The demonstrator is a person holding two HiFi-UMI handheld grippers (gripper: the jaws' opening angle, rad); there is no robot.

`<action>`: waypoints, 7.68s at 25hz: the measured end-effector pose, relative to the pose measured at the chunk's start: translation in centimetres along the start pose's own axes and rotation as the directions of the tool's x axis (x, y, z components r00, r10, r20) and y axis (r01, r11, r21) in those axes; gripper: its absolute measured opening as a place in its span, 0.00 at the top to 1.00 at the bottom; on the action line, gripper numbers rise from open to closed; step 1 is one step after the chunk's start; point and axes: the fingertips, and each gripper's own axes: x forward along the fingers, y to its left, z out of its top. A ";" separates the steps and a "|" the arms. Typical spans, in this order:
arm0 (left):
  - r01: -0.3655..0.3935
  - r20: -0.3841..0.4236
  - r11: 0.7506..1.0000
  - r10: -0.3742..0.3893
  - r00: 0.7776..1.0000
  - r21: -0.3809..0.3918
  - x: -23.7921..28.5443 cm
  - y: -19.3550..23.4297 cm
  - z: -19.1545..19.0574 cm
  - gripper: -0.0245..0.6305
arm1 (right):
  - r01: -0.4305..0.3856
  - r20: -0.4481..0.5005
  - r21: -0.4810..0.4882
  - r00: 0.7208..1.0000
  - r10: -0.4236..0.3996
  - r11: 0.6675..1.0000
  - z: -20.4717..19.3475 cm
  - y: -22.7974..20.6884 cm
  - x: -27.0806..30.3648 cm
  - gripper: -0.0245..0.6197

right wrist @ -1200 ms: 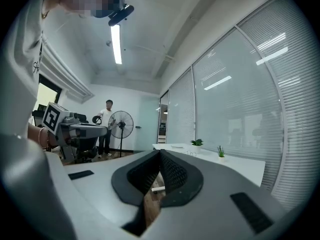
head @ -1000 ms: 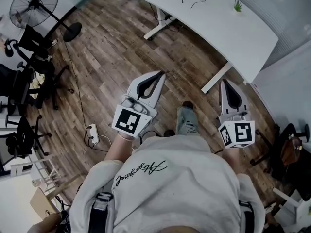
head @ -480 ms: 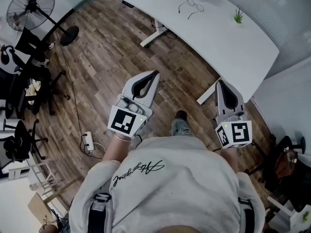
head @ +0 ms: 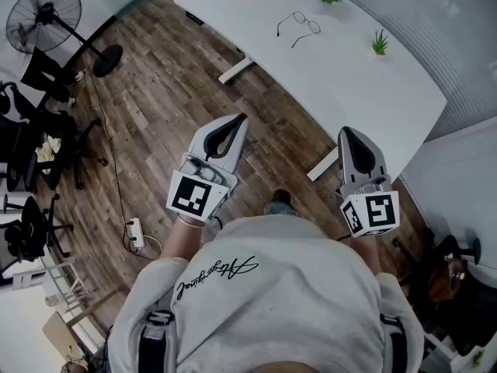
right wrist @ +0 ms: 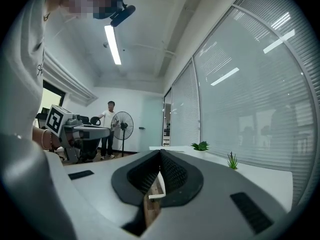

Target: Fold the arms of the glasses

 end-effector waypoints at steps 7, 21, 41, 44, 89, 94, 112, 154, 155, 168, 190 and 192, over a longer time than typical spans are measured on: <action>-0.035 0.014 0.999 0.035 0.999 0.013 4.2 0.9 0.0 0.96 | -0.045 0.007 -0.019 0.999 0.045 0.999 0.3 -3.6 2.9 0.96; -0.082 0.015 0.996 0.082 0.996 0.016 7.1 1.4 -0.6 0.96 | -0.108 0.015 0.008 0.994 0.108 0.994 -0.8 -5.6 5.0 0.96; -0.108 0.014 0.994 0.108 0.994 0.017 8.0 1.4 -0.7 0.96 | -0.148 0.016 0.022 0.989 0.148 0.989 -1.3 -6.1 6.1 0.96; -0.124 0.000 0.992 0.124 0.992 0.009 7.5 1.7 -1.0 0.96 | -0.168 0.004 0.032 0.986 0.168 0.985 -1.9 -5.7 6.4 0.96; 0.229 0.043 0.973 -0.230 0.972 0.006 27.1 20.4 -3.7 0.96 | 0.228 -0.035 0.058 0.974 -0.226 0.972 -1.4 -13.3 25.0 0.96; 0.292 0.058 0.956 -0.290 0.955 -0.012 29.6 22.4 -4.2 0.96 | 0.296 -0.050 0.052 0.955 -0.294 0.954 -1.3 -14.0 26.7 0.96; 0.495 0.039 0.869 -0.495 0.868 0.011 36.3 25.4 -7.1 0.96 | 0.494 -0.079 0.038 0.868 -0.490 0.869 -2.4 -16.1 30.6 0.96; 0.576 -0.374 0.289 -0.529 0.762 0.765 39.9 18.6 -24.3 0.48 | -0.034 -0.476 -0.678 0.781 -0.404 0.734 -19.3 -16.0 35.4 0.57; 0.577 -0.375 0.280 -0.533 0.758 0.768 39.9 18.5 -24.4 0.48 | -0.036 -0.474 -0.682 0.782 -0.404 0.730 -19.4 -16.1 35.6 0.57; 0.550 -0.354 0.192 -0.587 0.728 0.813 39.9 16.9 -25.7 0.68 | -0.084 -0.461 -0.734 0.790 -0.404 0.674 -20.0 -16.1 37.2 0.72; 0.550 -0.270 0.371 -0.588 0.763 0.748 40.9 16.6 -22.5 0.95 | 0.054 -0.338 -0.746 0.828 -0.447 0.664 -16.6 -18.0 37.3 0.96; 0.579 -0.266 0.422 -0.597 0.757 0.698 41.1 16.4 -21.8 0.95 | 0.076 -0.338 -0.719 0.831 -0.443 0.691 -15.9 -18.3 37.0 0.96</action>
